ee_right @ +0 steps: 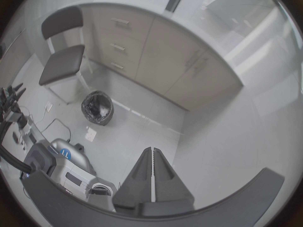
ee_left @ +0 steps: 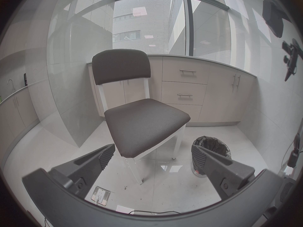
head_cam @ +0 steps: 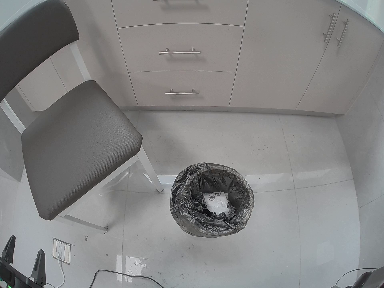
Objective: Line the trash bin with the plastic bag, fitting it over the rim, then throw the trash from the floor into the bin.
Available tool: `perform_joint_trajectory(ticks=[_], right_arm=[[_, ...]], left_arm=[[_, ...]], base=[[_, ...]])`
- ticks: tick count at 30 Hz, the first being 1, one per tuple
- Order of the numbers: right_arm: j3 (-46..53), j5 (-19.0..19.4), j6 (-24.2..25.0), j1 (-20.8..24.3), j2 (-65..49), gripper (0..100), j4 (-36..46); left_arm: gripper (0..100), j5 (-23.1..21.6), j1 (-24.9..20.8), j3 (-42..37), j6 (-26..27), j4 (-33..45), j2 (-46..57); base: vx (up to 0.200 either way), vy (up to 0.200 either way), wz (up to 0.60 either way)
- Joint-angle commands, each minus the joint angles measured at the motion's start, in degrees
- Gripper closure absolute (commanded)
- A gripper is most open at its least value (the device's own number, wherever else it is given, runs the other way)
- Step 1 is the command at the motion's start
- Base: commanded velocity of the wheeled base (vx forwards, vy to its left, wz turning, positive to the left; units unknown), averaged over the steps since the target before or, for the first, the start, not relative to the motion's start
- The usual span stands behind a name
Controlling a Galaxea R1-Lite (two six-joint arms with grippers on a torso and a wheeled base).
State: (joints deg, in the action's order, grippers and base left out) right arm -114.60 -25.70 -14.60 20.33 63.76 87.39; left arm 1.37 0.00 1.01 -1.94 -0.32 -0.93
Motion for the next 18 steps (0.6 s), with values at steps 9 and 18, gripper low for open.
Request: perform_joint_trajectory(ticks=[9, 18], right_arm=[[0.0, 11.3, -1.0, -21.2, -49.9, 100, -5.5], [27.3, 13.9, -1.7, -20.0, -63.8, 100, -20.2]], left_arm=[[0, 0.0, 0.0, -1.0, -0.1, 0.0, 0.9], [0, 0.0, 0.0, -1.0, -0.1, 0.0, 0.9]], base=[[0.000, 0.000, 0.00], [0.000, 0.000, 0.00]])
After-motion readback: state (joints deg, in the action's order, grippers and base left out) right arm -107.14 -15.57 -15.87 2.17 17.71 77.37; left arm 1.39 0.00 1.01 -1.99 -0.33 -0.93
